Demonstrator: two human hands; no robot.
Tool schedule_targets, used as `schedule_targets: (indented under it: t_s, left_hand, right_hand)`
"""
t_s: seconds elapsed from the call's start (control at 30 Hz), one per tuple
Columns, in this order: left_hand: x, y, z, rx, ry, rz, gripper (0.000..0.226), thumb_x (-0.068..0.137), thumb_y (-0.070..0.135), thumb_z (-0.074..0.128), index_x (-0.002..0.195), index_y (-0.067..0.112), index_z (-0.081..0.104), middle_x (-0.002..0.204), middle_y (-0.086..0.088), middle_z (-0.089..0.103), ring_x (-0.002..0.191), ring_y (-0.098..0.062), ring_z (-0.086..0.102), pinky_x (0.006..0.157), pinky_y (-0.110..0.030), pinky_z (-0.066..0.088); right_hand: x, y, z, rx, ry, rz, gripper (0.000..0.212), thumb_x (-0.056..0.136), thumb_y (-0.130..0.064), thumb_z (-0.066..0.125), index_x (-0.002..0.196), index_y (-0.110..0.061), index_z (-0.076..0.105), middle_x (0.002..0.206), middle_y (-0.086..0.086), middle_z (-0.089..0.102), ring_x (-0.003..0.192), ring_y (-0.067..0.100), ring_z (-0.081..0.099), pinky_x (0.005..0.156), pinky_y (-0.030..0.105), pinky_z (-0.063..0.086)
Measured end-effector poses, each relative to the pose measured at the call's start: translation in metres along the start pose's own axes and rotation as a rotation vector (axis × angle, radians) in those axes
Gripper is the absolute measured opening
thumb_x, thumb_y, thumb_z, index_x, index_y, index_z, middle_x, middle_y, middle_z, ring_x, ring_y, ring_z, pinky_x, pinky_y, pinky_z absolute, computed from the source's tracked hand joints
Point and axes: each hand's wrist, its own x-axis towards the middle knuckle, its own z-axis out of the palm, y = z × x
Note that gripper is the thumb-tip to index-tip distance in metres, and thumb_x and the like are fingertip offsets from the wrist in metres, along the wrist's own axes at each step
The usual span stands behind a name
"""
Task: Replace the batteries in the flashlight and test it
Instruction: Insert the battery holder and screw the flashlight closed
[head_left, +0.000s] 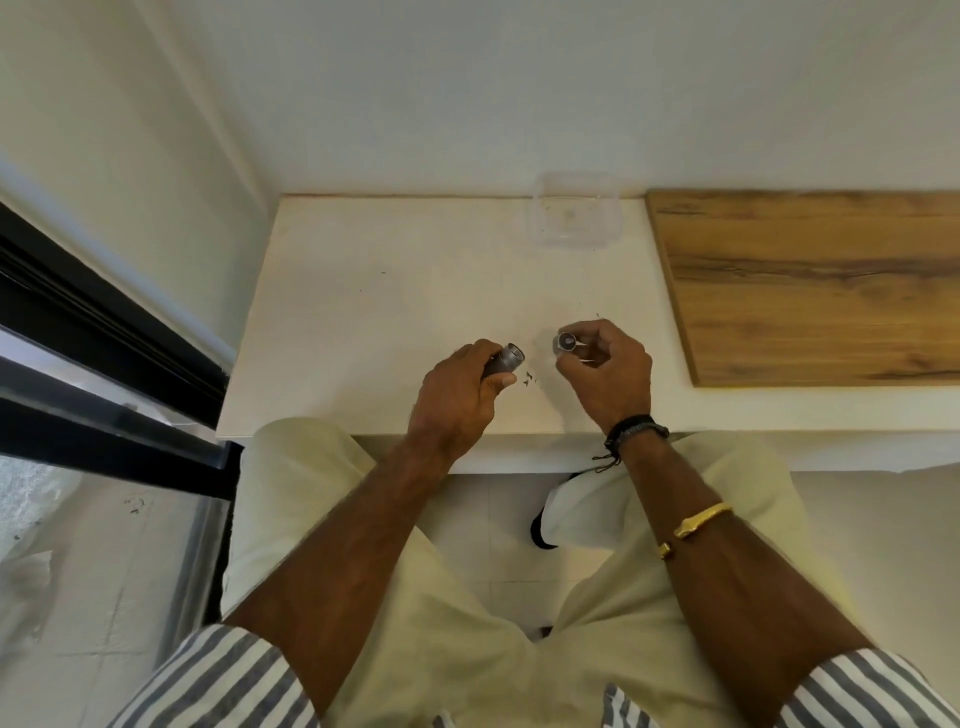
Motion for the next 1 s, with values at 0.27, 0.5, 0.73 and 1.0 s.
schedule_targets:
  t_s: [0.27,0.5,0.73,1.0]
  left_hand:
    - [-0.008,0.002,-0.003,0.060,-0.045,0.060,0.028,0.100,0.027,0.054,0.124,0.015,0.057,0.111,-0.006,0.062,0.097,-0.020,0.051,0.081,-0.030,0.042]
    - [-0.014,0.000,-0.009,0.085,-0.065,0.118,0.025,0.098,0.023,0.055,0.122,0.016,0.060,0.106,-0.005,0.063,0.093,-0.020,0.049,0.081,-0.034,0.043]
    - [-0.015,-0.002,-0.007,0.088,-0.080,0.150,0.028,0.099,0.025,0.053,0.125,0.016,0.060,0.109,-0.005,0.064,0.094,-0.019,0.050,0.083,-0.034,0.044]
    - [-0.016,-0.005,-0.007,0.100,-0.101,0.165,0.029,0.102,0.024,0.049,0.127,0.015,0.060,0.108,-0.005,0.064,0.093,-0.019,0.051,0.080,-0.030,0.040]
  right_hand:
    - [-0.023,-0.015,-0.007,0.104,-0.198,-0.032,0.035,0.087,-0.007,0.069,0.120,-0.014,0.075,0.110,0.007,0.073,0.100,0.027,0.072,0.096,0.040,0.058]
    - [-0.035,-0.021,-0.013,0.030,-0.238,-0.146,0.028,0.082,-0.003,0.078,0.107,-0.015,0.073,0.103,0.000,0.074,0.090,0.011,0.073,0.081,0.021,0.061]
    - [-0.039,-0.022,-0.013,-0.011,-0.284,-0.204,0.028,0.084,-0.001,0.077,0.110,-0.012,0.077,0.103,-0.001,0.074,0.092,0.011,0.072,0.084,0.019,0.059]
    - [-0.038,-0.019,-0.017,-0.021,-0.352,-0.275,0.031,0.086,0.001,0.076,0.114,-0.013,0.076,0.109,0.000,0.075,0.100,0.011,0.070,0.089,0.016,0.055]
